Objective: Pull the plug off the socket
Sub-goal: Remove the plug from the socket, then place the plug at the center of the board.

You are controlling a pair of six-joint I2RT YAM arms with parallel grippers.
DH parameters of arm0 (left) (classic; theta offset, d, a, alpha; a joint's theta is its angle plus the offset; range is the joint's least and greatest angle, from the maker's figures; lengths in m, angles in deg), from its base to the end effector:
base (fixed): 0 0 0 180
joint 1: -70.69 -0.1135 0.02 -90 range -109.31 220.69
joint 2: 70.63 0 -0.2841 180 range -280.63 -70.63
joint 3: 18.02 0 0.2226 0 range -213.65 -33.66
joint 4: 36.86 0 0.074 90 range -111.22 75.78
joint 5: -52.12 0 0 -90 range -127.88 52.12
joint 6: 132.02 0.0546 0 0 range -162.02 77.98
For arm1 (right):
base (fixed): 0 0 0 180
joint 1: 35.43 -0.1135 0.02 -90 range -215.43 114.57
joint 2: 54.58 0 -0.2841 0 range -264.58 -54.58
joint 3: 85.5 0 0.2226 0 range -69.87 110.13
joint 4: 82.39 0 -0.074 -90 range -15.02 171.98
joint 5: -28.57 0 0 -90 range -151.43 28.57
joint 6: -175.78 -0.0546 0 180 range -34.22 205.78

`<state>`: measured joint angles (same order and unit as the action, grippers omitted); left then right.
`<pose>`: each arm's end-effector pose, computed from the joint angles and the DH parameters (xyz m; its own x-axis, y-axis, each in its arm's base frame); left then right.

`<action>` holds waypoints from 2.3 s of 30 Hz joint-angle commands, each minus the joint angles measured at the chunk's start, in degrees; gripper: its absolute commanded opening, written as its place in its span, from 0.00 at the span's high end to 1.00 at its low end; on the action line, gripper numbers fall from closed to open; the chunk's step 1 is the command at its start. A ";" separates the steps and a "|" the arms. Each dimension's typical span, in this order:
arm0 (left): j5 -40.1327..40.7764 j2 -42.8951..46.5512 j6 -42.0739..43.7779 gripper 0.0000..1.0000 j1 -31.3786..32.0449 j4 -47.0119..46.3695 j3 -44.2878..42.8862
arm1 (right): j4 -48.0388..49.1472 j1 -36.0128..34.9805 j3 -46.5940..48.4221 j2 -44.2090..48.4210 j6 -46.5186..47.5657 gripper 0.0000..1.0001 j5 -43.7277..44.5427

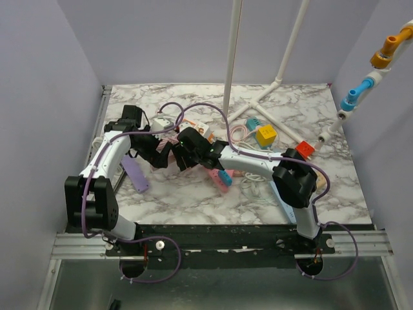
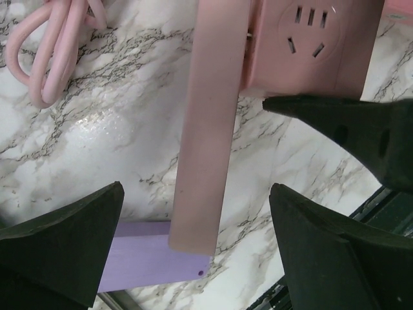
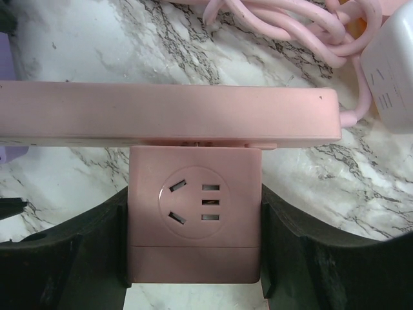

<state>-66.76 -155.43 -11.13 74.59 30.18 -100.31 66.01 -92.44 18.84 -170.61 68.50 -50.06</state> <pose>0.2568 -0.0439 0.2725 -0.6852 0.4973 -0.5322 0.6755 0.7071 -0.2090 0.2570 0.3762 0.2362 -0.5776 -0.3549 -0.7352 -0.5997 0.7955 0.0871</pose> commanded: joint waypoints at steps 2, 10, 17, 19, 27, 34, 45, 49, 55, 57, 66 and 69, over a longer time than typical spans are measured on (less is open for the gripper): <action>-2.25 -1.81 0.21 0.04 0.83 -2.30 0.69 | 7.22 -0.47 0.40 5.26 -0.55 0.64 0.12; -2.25 -2.88 0.38 0.33 0.84 -3.05 1.37 | 10.19 -0.47 -2.05 7.61 -2.19 0.65 -0.79; -2.24 -1.98 0.04 0.45 0.84 -3.92 2.61 | 13.67 -0.47 -3.85 9.43 -3.92 0.65 -2.17; -2.11 -1.83 -0.21 0.54 0.84 -3.96 2.28 | 13.51 -0.47 -3.84 9.11 -4.28 0.65 -2.49; -2.32 -1.37 -0.83 0.67 0.84 -3.68 0.83 | 13.07 -0.48 -5.14 8.95 -5.11 0.65 -3.85; 3.57 -3.92 -4.25 1.00 0.84 -3.23 -1.43 | 10.57 -0.52 -6.54 10.74 -4.82 0.68 -4.56; 18.76 -6.08 -8.28 1.00 1.11 -7.74 -1.23 | 6.40 -1.76 -16.50 18.81 -8.26 0.68 -3.60; 19.78 -5.24 -8.14 1.00 1.51 -8.18 -0.92 | 3.29 -2.85 -15.76 19.12 -9.91 0.68 -3.47; 18.61 -4.55 -8.00 1.00 1.64 -7.29 -1.20 | -5.99 0.53 -12.17 23.98 -11.09 0.68 4.46; 18.07 -4.26 -7.72 1.00 1.64 -7.02 -1.03 | -7.78 5.23 -12.94 27.14 -12.70 0.68 3.35; 16.88 -2.52 -7.16 1.00 3.10 -7.79 3.88 | -14.89 27.11 -25.34 42.05 -17.74 0.65 3.87; 17.14 -1.47 -7.51 0.99 3.80 -8.50 5.70 | -16.75 31.16 -30.06 44.48 -19.04 0.64 4.65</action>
<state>-52.90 -159.80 -16.90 77.83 23.44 -96.77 55.10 -63.81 -5.86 -127.66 52.22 -46.82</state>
